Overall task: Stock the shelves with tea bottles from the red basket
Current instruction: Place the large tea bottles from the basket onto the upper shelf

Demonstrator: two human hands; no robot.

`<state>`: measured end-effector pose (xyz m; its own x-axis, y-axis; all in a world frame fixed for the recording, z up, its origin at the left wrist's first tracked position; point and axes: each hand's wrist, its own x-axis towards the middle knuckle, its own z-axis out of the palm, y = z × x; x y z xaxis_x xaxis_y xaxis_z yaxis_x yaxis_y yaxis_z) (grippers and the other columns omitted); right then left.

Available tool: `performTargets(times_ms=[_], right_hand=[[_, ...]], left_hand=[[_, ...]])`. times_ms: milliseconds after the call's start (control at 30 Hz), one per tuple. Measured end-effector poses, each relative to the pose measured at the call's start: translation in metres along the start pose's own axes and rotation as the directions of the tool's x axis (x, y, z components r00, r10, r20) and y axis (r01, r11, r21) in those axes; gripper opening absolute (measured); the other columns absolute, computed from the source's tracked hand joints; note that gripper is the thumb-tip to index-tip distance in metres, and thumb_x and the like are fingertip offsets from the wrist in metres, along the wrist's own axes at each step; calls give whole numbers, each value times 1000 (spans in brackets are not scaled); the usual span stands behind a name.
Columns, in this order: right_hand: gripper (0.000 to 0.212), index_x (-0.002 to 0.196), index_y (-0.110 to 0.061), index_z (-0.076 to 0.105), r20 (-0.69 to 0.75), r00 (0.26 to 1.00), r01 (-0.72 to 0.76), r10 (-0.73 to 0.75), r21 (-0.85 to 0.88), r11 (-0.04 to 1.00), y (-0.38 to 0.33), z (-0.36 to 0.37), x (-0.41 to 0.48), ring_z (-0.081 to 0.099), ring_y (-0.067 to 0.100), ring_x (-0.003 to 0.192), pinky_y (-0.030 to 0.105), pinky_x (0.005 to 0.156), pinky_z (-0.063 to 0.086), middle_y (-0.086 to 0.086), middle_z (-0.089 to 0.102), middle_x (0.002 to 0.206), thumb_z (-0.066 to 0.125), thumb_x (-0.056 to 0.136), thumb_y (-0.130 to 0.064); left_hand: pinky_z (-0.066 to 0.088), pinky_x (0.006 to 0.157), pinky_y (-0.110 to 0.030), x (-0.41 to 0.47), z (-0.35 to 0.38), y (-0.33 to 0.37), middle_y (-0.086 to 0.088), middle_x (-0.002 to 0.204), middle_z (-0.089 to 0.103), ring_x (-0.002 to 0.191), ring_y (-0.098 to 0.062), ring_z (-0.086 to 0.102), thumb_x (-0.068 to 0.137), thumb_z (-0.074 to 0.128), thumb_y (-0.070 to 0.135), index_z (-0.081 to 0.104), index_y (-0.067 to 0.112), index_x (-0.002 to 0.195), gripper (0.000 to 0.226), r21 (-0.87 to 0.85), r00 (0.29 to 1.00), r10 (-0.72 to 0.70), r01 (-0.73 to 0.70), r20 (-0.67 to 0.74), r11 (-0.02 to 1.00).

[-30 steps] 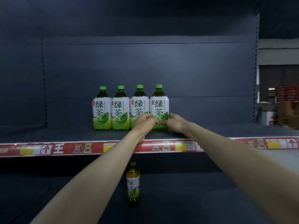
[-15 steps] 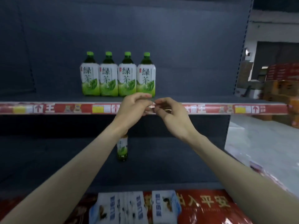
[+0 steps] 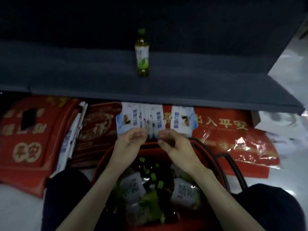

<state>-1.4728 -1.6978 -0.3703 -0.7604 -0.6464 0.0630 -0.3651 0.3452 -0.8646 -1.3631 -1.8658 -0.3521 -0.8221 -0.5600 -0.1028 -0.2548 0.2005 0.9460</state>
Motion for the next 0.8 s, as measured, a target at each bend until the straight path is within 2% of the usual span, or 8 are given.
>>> performTargets(times_ms=[133, 267, 400, 500, 567, 667, 733, 800], right_hand=[[32, 127, -22, 68, 129, 990, -54, 60, -46, 997, 33, 42, -20, 64, 2, 114, 11, 96, 47, -11, 71, 118, 72, 97, -31], [34, 130, -21, 67, 226, 967, -103, 118, -77, 992, 48, 66, -28, 64, 8, 114, 19, 94, 51, -6, 71, 120, 71, 97, -30], [33, 128, -19, 66, 249, 954, -147, 170, -108, 983, 61, 72, -27, 65, 8, 108, 3, 78, 47, -3, 72, 117, 72, 97, -29], [31, 127, -18, 66, 272, 933, -198, 237, -161, 967, 72, 74, -26, 67, 15, 108, 18, 84, 55, 0, 72, 116, 70, 98, -28], [33, 131, -15, 64, 288, 919, -197, 268, -254, 947, 83, 78, -26, 66, 21, 112, 30, 92, 56, 4, 71, 120, 67, 99, -25], [31, 130, -11, 62, 319, 900, -181, 298, -350, 919, 94, 85, -28, 67, 27, 111, 34, 91, 55, 9, 70, 119, 62, 100, -23], [32, 127, -10, 62, 345, 876, -182, 336, -408, 895, 100, 92, -30, 67, 31, 107, 43, 89, 58, 12, 70, 117, 61, 99, -25], [31, 124, -11, 63, 343, 865, -187, 365, -456, 870, 104, 98, -31, 66, 34, 108, 45, 88, 57, 13, 68, 117, 61, 97, -27]], left_hand=[[60, 94, -38, -18, -7, -55, 8, 103, 79, 95, -7, 75, 99, 71, 21, 78, 34, 107, 17, 61, 987, -155, 152, 38, 986], [60, 94, -36, -27, -15, -83, 7, 107, 78, 98, -7, 73, 100, 68, 19, 77, 30, 107, 16, 87, 978, -208, 205, 27, 975], [60, 93, -38, -21, -24, -96, 7, 106, 78, 97, -9, 74, 100, 68, 20, 76, 33, 106, 16, 125, 969, -244, 237, 44, 964], [58, 97, -35, -12, -29, -99, 9, 114, 75, 107, -10, 71, 96, 74, 28, 72, 33, 120, 24, 218, 946, -264, 222, 188, 950], [53, 99, -29, -1, -31, -101, 11, 128, 66, 116, -7, 64, 90, 79, 39, 62, 34, 138, 51, 414, 890, -295, 136, 348, 900], [43, 102, -24, 16, -30, -105, 10, 147, 49, 131, -10, 50, 89, 78, 50, 39, 32, 157, 81, 662, 731, -444, -15, 519, 750], [39, 107, -26, 25, -25, -111, 4, 160, 39, 144, -17, 42, 88, 79, 51, 33, 29, 160, 89, 742, 650, -525, -92, 550, 664], [38, 105, -26, 31, -20, -115, 1, 160, 38, 145, -21, 40, 86, 81, 47, 34, 26, 160, 91, 781, 629, -556, -134, 543, 611]])
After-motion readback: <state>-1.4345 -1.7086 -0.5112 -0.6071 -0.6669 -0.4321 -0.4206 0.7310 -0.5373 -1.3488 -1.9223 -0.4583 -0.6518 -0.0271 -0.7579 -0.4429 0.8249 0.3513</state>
